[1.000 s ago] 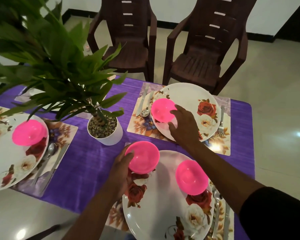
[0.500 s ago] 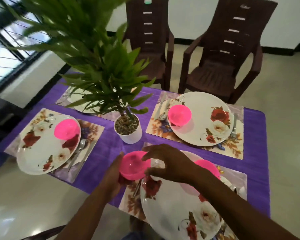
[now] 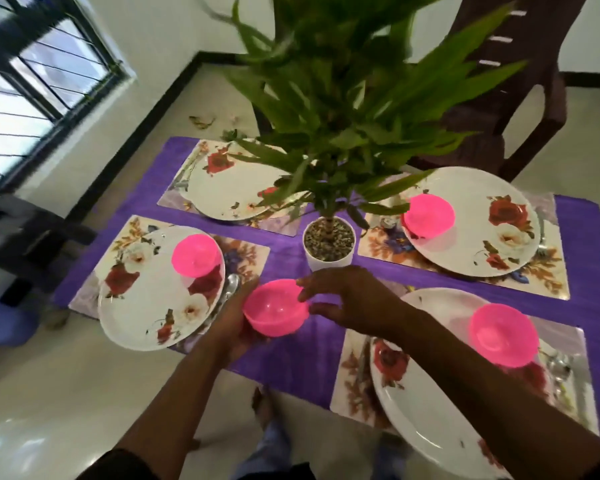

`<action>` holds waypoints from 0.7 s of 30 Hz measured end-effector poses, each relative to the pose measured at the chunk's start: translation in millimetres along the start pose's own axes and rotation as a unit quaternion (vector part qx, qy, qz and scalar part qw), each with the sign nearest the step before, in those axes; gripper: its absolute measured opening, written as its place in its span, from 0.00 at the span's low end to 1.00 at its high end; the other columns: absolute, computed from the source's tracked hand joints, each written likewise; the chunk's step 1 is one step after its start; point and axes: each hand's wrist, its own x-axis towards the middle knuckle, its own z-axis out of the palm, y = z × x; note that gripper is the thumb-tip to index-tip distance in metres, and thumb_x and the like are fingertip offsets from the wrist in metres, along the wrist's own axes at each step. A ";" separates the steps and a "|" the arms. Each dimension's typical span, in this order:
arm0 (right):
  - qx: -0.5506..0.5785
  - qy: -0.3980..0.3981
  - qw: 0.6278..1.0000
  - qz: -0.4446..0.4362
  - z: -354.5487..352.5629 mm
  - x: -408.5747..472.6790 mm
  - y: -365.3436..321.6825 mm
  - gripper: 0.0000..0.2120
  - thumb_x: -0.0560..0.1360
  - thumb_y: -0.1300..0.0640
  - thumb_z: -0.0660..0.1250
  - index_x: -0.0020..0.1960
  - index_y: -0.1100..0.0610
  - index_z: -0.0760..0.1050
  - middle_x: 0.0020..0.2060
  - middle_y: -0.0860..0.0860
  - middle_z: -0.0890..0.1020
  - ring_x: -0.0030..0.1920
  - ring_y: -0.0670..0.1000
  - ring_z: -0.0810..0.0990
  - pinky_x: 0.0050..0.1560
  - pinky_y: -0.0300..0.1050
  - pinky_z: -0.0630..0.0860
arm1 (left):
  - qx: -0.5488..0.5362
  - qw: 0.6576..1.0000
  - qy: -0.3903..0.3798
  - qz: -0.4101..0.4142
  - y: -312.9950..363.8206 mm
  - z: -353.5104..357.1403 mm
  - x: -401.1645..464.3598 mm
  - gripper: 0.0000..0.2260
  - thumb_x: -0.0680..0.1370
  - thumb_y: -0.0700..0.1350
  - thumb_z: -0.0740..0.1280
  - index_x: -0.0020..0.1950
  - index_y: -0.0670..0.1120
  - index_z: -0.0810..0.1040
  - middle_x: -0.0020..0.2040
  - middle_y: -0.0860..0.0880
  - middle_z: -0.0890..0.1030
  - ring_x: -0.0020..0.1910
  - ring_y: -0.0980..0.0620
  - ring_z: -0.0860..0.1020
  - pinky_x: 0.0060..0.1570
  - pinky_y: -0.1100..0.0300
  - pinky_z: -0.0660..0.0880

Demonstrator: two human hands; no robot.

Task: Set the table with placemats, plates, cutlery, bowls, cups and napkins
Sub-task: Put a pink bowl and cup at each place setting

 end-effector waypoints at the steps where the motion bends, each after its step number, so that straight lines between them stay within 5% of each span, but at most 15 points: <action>1: 0.002 0.005 1.000 0.009 11.5 8.2 -4.5 0.11 0.73 0.60 0.78 0.55 0.56 0.86 0.59 0.50 0.86 0.63 0.47 0.82 0.66 0.49 0.75 | 0.016 1.000 0.003 -0.013 5.6 -14.5 5.1 0.18 0.80 0.60 0.64 0.50 0.48 0.85 0.39 0.44 0.85 0.30 0.45 0.81 0.20 0.59 0.74; 8: -0.014 0.080 0.996 0.041 77.8 68.9 -34.7 0.08 0.71 0.64 0.79 0.49 0.61 0.87 0.49 0.52 0.88 0.52 0.52 0.86 0.58 0.51 0.79 | 0.072 0.995 -0.066 -0.012 56.6 -111.2 45.6 0.19 0.85 0.58 0.60 0.62 0.46 0.80 0.46 0.40 0.85 0.35 0.42 0.83 0.25 0.55 0.77; 11: -0.013 0.114 0.989 0.097 98.4 90.7 -44.6 0.08 0.71 0.62 0.79 0.50 0.57 0.87 0.48 0.48 0.88 0.51 0.48 0.86 0.58 0.50 0.79 | 0.095 0.987 -0.021 0.124 81.4 -161.2 57.2 0.11 0.82 0.46 0.67 0.61 0.43 0.81 0.51 0.36 0.86 0.45 0.37 0.87 0.34 0.52 0.82; 13: -0.034 0.141 0.984 0.102 102.5 112.7 -48.0 0.08 0.72 0.62 0.78 0.50 0.57 0.87 0.48 0.48 0.88 0.51 0.48 0.85 0.57 0.48 0.79 | 0.082 0.973 0.040 0.212 101.4 -192.8 68.0 0.15 0.73 0.43 0.72 0.59 0.43 0.82 0.51 0.38 0.86 0.48 0.39 0.86 0.39 0.51 0.83; 15: -0.065 0.171 0.979 0.090 105.3 135.3 -48.0 0.07 0.73 0.61 0.77 0.50 0.56 0.86 0.48 0.48 0.87 0.51 0.47 0.83 0.57 0.46 0.77 | 0.133 0.950 0.130 0.253 115.7 -216.6 82.0 0.13 0.72 0.39 0.71 0.57 0.47 0.82 0.52 0.44 0.87 0.53 0.41 0.85 0.47 0.48 0.82; 18: -0.071 0.212 0.968 0.113 116.1 171.1 -43.6 0.07 0.73 0.63 0.76 0.51 0.56 0.86 0.49 0.48 0.87 0.52 0.48 0.83 0.58 0.45 0.76 | 0.354 0.877 0.227 0.235 118.5 -242.5 104.3 0.17 0.75 0.37 0.72 0.63 0.50 0.81 0.61 0.51 0.83 0.59 0.47 0.80 0.56 0.54 0.76; 21: -0.088 0.225 0.961 0.134 124.9 213.7 -32.3 0.08 0.74 0.63 0.75 0.53 0.57 0.86 0.51 0.51 0.87 0.54 0.53 0.84 0.59 0.49 0.78 | 0.511 0.820 0.184 0.183 110.6 -253.2 124.1 0.28 0.74 0.43 0.77 0.73 0.47 0.75 0.73 0.46 0.75 0.72 0.44 0.72 0.71 0.50 0.67</action>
